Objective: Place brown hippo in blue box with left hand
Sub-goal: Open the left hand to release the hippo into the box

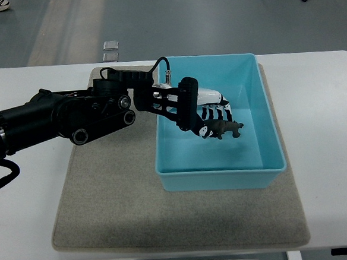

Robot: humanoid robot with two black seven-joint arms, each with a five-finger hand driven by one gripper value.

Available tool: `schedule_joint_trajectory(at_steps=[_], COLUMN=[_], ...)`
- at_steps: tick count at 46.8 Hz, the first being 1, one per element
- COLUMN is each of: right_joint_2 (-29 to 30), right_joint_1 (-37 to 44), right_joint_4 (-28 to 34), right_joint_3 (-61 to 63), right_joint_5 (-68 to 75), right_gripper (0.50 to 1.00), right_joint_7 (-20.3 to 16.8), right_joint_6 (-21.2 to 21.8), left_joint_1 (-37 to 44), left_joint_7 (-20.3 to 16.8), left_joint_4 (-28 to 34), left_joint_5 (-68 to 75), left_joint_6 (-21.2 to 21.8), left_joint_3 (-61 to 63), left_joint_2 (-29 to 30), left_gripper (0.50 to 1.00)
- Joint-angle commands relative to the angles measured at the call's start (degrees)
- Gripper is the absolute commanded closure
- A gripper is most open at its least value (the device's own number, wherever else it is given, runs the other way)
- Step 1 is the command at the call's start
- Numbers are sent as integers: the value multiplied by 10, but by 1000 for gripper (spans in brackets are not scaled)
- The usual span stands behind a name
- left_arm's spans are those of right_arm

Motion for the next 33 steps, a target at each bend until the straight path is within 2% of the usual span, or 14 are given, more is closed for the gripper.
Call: schedule_joint_trajectory(at_steps=[1,3,5,11,12,14,16,19,23,27,29,33], right_joint_2=[0,0,0,0,0,0,0,0,0,0,0,0], right_joint_1=[0,0,0,0,0,0,0,0,0,0,0,0], right_joint_4=[0,0,0,1,0,0,0,0,0,0,0,0], right_joint_3=[0,0,0,0,0,0,0,0,0,0,0,0], right_joint_5=[0,0,0,0,0,0,0,0,0,0,0,0], right_gripper=[564,564,564,564,564,564,564,564,564,564,564,564], right_joint_7=[0,0,0,0,0,0,0,0,0,0,0,0], right_joint_6=[0,0,0,0,0,0,0,0,0,0,0,0], left_joint_1=[2,2,3,5,5,5,5,5,6,7,7,8], left_joint_7=[0,0,0,0,0,-1,-1,-1,-1,-1,-1,-1], left_joint_4=[-1,-1,-1,-1,-1,-1,-1,-2,-3,-3,-3,-3], left_joint_5=[0,0,0,-1,-1,-2,-4,-11,-13,-14,-16,-23], left_joint_6=[2,3,4,4,4,5,5,5,7,9,9,10], left_joint_3=[-1,-1,-2,-3,-4,-5,-6,-8,-18,-55,-78,-116], left_joint_2=[0,0,0,0,0,0,0,0,1,3,4,7], left_gripper=[847,791,759,722,697,615,583,577,540,531,508,508])
